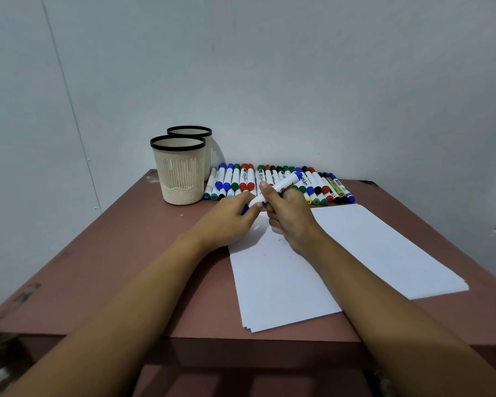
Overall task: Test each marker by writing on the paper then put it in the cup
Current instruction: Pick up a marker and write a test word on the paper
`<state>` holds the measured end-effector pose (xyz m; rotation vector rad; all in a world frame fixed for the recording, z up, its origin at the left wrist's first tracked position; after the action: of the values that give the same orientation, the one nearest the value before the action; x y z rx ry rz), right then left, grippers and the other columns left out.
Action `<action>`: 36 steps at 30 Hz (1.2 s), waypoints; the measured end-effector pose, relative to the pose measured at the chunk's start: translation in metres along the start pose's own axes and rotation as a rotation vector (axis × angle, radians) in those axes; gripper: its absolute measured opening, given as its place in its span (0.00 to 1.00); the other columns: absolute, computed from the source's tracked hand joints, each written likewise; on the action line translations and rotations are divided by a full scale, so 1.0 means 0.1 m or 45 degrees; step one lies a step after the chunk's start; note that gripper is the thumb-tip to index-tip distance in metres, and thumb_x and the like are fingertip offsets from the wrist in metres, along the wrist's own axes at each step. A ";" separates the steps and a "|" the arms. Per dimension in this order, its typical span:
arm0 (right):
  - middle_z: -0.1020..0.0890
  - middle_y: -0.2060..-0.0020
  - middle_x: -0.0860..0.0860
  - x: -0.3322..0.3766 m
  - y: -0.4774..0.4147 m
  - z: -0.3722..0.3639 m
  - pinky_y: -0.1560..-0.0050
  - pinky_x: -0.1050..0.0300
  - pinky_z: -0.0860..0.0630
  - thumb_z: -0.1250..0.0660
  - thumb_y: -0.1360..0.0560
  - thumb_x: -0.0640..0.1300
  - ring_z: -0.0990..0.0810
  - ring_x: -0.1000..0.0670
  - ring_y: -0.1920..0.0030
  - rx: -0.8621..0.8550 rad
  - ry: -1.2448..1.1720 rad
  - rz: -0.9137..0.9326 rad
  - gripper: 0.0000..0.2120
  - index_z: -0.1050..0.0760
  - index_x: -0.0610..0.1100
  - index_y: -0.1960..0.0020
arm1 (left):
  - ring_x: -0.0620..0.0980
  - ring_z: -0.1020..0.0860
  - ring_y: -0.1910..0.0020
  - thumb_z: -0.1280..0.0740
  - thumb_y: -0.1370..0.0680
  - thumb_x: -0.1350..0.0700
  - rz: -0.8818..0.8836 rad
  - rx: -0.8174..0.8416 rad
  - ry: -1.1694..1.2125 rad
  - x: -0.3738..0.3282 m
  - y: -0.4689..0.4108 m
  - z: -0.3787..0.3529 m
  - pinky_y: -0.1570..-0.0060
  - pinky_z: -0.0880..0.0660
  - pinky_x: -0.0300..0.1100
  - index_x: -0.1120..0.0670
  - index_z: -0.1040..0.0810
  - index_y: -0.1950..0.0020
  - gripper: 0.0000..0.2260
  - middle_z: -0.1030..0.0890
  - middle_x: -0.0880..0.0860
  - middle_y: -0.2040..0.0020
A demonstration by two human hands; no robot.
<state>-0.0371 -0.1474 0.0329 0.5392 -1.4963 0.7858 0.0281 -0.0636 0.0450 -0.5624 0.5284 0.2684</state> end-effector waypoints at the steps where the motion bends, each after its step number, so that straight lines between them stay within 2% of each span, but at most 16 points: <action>1: 0.34 0.77 0.53 0.00 0.00 -0.01 0.77 0.63 0.42 0.38 0.21 0.49 0.40 0.56 0.77 0.013 0.006 0.002 0.13 0.29 0.43 0.60 | 0.44 0.34 0.69 0.43 0.19 0.51 -0.010 0.003 0.001 0.00 0.00 0.00 0.69 0.39 0.36 0.55 0.28 0.55 0.10 0.30 0.48 0.68; 4: 0.35 0.76 0.53 0.02 -0.01 -0.02 0.76 0.62 0.43 0.39 0.20 0.49 0.40 0.57 0.78 0.048 0.019 0.031 0.12 0.29 0.44 0.60 | 0.44 0.35 0.70 0.42 0.20 0.51 -0.017 -0.004 0.027 0.00 0.01 0.01 0.70 0.39 0.36 0.52 0.30 0.59 0.10 0.32 0.47 0.69; 9: 0.36 0.76 0.53 0.08 0.01 -0.05 0.76 0.64 0.42 0.40 0.19 0.47 0.35 0.59 0.80 0.108 0.037 0.109 0.12 0.29 0.43 0.59 | 0.44 0.36 0.69 0.40 0.20 0.50 -0.015 -0.028 0.154 0.02 0.01 0.04 0.68 0.39 0.35 0.55 0.28 0.60 0.12 0.33 0.48 0.69; 13: 0.30 0.80 0.57 0.13 0.02 -0.04 0.72 0.60 0.42 0.40 0.19 0.48 0.37 0.58 0.76 0.124 0.052 0.169 0.11 0.30 0.44 0.59 | 0.44 0.34 0.68 0.41 0.21 0.46 -0.012 -0.060 0.142 0.06 0.02 0.06 0.64 0.36 0.41 0.57 0.23 0.53 0.15 0.29 0.52 0.67; 16: 0.28 0.79 0.57 0.17 0.04 -0.02 0.73 0.62 0.40 0.39 0.20 0.48 0.34 0.59 0.77 0.078 0.012 0.174 0.10 0.29 0.44 0.58 | 0.44 0.34 0.68 0.40 0.22 0.44 0.011 -0.118 0.126 0.07 0.03 0.09 0.64 0.35 0.39 0.53 0.21 0.48 0.15 0.25 0.54 0.63; 18: 0.31 0.76 0.54 0.17 0.02 0.04 0.74 0.63 0.39 0.38 0.21 0.48 0.34 0.59 0.78 -0.020 -0.087 0.143 0.12 0.30 0.44 0.61 | 0.43 0.33 0.69 0.39 0.23 0.43 0.091 -0.158 0.152 0.09 0.04 0.12 0.68 0.37 0.32 0.52 0.23 0.49 0.13 0.27 0.48 0.66; 20: 0.32 0.73 0.51 0.16 -0.01 0.15 0.72 0.60 0.36 0.38 0.21 0.49 0.34 0.55 0.75 -0.156 -0.246 0.091 0.13 0.30 0.45 0.61 | 0.43 0.29 0.64 0.40 0.22 0.43 0.230 -0.236 0.240 0.17 0.05 0.17 0.67 0.36 0.32 0.50 0.26 0.50 0.12 0.26 0.47 0.63; 22: 0.28 0.69 0.49 0.15 -0.04 0.21 0.70 0.58 0.29 0.38 0.20 0.49 0.29 0.52 0.72 -0.247 -0.386 0.016 0.11 0.30 0.44 0.58 | 0.49 0.28 0.59 0.44 0.19 0.49 0.358 -0.341 0.446 0.29 0.04 0.26 0.62 0.33 0.39 0.53 0.27 0.51 0.09 0.26 0.50 0.61; 24: 0.26 0.63 0.46 0.16 -0.07 0.18 0.67 0.55 0.20 0.39 0.20 0.47 0.22 0.47 0.68 -0.232 -0.465 -0.066 0.09 0.31 0.44 0.56 | 0.52 0.29 0.58 0.48 0.20 0.58 0.499 -0.404 0.620 0.41 0.03 0.34 0.62 0.33 0.42 0.56 0.27 0.51 0.10 0.25 0.52 0.61; 26: 0.24 0.57 0.42 0.16 -0.13 0.09 0.55 0.47 0.18 0.40 0.20 0.45 0.19 0.42 0.63 -0.187 -0.541 -0.121 0.07 0.32 0.44 0.55 | 0.59 0.27 0.54 0.49 0.21 0.61 0.585 -0.389 0.588 0.48 -0.01 0.36 0.57 0.32 0.45 0.58 0.27 0.51 0.11 0.22 0.60 0.53; 27: 0.24 0.56 0.42 0.16 -0.15 0.04 0.52 0.46 0.19 0.40 0.20 0.44 0.19 0.41 0.61 -0.169 -0.550 -0.135 0.06 0.32 0.43 0.55 | 0.62 0.26 0.48 0.49 0.21 0.62 0.597 -0.368 0.544 0.48 -0.03 0.36 0.52 0.30 0.48 0.57 0.27 0.51 0.12 0.23 0.63 0.46; 29: 0.23 0.58 0.43 0.15 -0.20 -0.07 0.53 0.49 0.19 0.39 0.21 0.40 0.19 0.41 0.60 -0.145 -0.493 -0.122 0.03 0.31 0.42 0.53 | 0.62 0.27 0.40 0.49 0.21 0.63 0.591 -0.302 0.437 0.49 -0.08 0.37 0.44 0.29 0.50 0.57 0.27 0.50 0.11 0.25 0.64 0.40; 30: 0.23 0.58 0.43 0.14 -0.21 -0.13 0.57 0.53 0.19 0.38 0.21 0.38 0.19 0.43 0.60 -0.133 -0.445 -0.100 0.02 0.32 0.41 0.52 | 0.60 0.26 0.41 0.49 0.21 0.64 0.578 -0.274 0.370 0.50 -0.10 0.38 0.45 0.29 0.49 0.58 0.27 0.48 0.11 0.25 0.63 0.40; 31: 0.23 0.59 0.43 0.13 -0.22 -0.18 0.59 0.55 0.19 0.38 0.23 0.35 0.19 0.44 0.61 -0.123 -0.379 -0.072 0.03 0.32 0.41 0.52 | 0.57 0.24 0.47 0.47 0.22 0.64 0.567 -0.250 0.302 0.52 -0.10 0.40 0.50 0.28 0.46 0.57 0.27 0.46 0.11 0.24 0.62 0.43; 33: 0.22 0.59 0.43 0.07 -0.23 -0.28 0.58 0.55 0.19 0.39 0.25 0.32 0.19 0.47 0.61 -0.122 -0.229 -0.015 0.07 0.32 0.42 0.52 | 0.51 0.27 0.57 0.45 0.22 0.64 0.519 -0.209 0.210 0.58 -0.06 0.42 0.59 0.30 0.41 0.56 0.27 0.41 0.12 0.25 0.57 0.49; 36: 0.20 0.62 0.45 -0.05 -0.24 -0.34 0.55 0.52 0.19 0.36 0.27 0.33 0.19 0.48 0.62 -0.134 -0.082 0.032 0.08 0.29 0.44 0.53 | 0.50 0.27 0.51 0.41 0.22 0.62 0.466 -0.228 0.191 0.69 0.04 0.38 0.51 0.30 0.41 0.55 0.29 0.37 0.14 0.25 0.53 0.47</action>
<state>0.0035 -0.1387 0.0300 0.4718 -1.5971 0.7105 0.0998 -0.0321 0.0331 -0.6612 0.7584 0.6296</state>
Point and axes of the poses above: each hand's wrist, its own y-axis away from the middle knuckle, its own z-axis out of the back of the hand, x = y × z, the point moved 8 cm from there along -y, towards the middle knuckle
